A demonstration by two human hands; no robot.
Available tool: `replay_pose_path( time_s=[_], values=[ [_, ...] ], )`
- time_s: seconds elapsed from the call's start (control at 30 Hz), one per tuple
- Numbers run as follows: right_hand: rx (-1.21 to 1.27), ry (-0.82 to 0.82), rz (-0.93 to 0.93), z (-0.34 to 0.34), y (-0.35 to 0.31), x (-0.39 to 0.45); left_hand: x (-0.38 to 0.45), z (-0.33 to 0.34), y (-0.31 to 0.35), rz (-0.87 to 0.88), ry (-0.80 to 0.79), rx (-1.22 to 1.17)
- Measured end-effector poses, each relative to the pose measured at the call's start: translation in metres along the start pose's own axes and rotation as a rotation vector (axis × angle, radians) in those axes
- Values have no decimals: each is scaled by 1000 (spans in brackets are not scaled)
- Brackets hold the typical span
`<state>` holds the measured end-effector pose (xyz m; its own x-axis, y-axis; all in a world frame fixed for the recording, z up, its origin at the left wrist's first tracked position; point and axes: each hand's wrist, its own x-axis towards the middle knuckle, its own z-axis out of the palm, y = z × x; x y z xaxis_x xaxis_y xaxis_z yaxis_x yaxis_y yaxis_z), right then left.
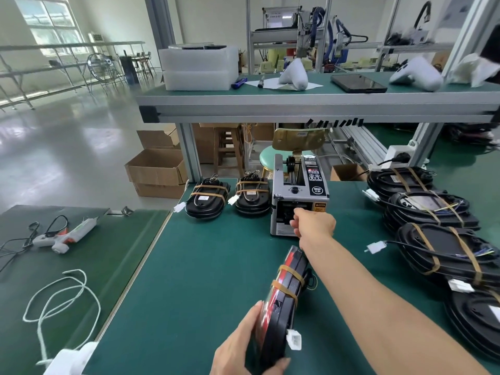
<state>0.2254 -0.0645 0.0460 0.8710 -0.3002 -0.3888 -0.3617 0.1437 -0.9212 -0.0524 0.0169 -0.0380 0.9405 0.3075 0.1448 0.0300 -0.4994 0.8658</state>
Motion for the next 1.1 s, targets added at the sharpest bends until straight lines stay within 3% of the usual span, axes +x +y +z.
replay_pose_path(
  time_s=[0.43,0.73,0.83,0.9,1.0,1.1],
  values=[
    [89,27,155,10,-3,9,1,1,-5,162,53,7],
    [53,13,110,5,-8,2,2,3,-15,200,43,-27],
    [-6,-92,60,-16,-13,-20,2,3,-17,204,31,-43],
    [-85,-211,-93,-40,-10,-42,2,3,-19,203,32,-49],
    [-193,-476,-356,-90,1,-91,3,4,-19,209,32,-48],
    [-330,-708,-480,-126,19,-125,4,4,-17,217,32,-49]
  ],
)
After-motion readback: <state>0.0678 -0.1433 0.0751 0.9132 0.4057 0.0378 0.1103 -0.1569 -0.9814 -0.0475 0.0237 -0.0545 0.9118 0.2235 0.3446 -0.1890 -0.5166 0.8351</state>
